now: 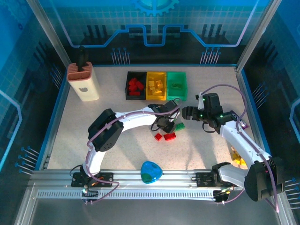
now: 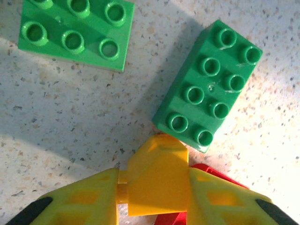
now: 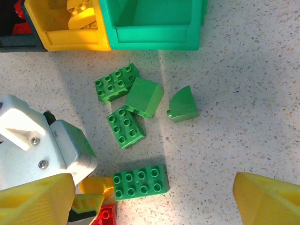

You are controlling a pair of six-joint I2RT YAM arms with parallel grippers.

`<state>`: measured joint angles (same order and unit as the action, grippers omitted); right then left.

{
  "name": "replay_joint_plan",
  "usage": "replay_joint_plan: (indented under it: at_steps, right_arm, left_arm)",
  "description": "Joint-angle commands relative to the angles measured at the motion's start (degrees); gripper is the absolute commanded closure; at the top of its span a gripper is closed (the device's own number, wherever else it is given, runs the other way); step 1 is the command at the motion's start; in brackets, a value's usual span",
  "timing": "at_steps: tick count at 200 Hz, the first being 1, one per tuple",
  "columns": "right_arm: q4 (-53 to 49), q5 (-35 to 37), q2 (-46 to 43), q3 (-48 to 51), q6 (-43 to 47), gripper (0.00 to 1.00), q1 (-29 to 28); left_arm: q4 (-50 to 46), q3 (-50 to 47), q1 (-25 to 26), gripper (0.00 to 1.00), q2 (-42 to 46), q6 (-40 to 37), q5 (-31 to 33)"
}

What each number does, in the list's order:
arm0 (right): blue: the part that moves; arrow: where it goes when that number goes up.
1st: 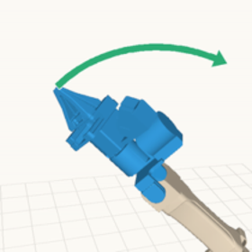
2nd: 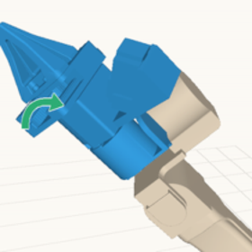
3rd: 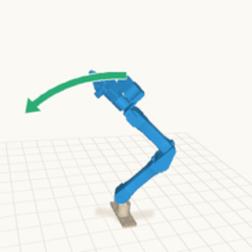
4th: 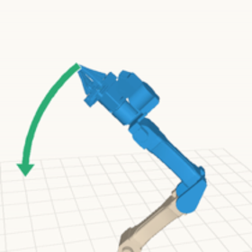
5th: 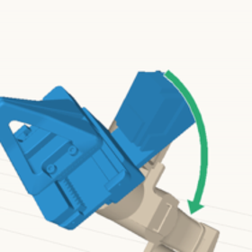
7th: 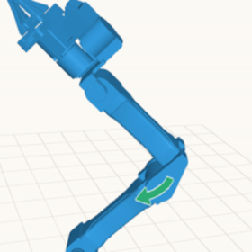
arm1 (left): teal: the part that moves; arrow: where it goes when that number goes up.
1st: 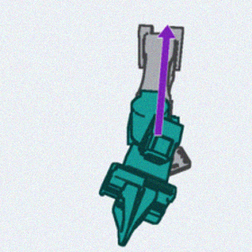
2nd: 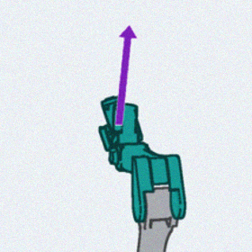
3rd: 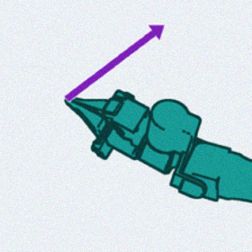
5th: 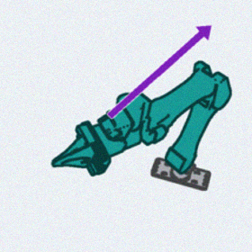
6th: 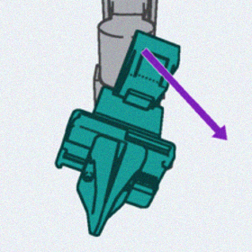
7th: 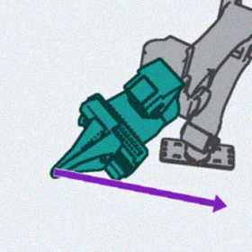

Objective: Sort the legos into containers by color
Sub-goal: Pick up the lego from the center of the table, then place the lego in the container.

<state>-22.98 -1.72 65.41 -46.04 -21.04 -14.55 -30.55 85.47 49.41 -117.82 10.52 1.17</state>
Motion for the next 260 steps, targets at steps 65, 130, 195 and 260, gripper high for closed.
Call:
replay_joint_plan:
  at_steps: [65,130,195,260]
  right_arm:
    - [1.3,-0.8,-1.3,2.1,-1.0,0.12,1.1]
    - [2.1,-2.0,-1.5,3.5,-1.9,0.13,0.9]
    - [4.3,-2.8,-1.3,5.5,-2.9,0.15,0.1]
    - [5.1,-3.1,-1.4,6.4,-3.0,0.16,-0.3]
  left_arm:
    - [0.2,-2.4,-2.7,0.75,3.4,0.9,-2.1]
    - [3.4,-0.4,-14.1,0.75,8.5,4.5,-4.3]
    - [0.4,14.5,-20.7,0.74,1.9,6.0,-2.5]
    - [-8.3,37.6,-23.7,0.74,-11.3,5.6,-0.3]
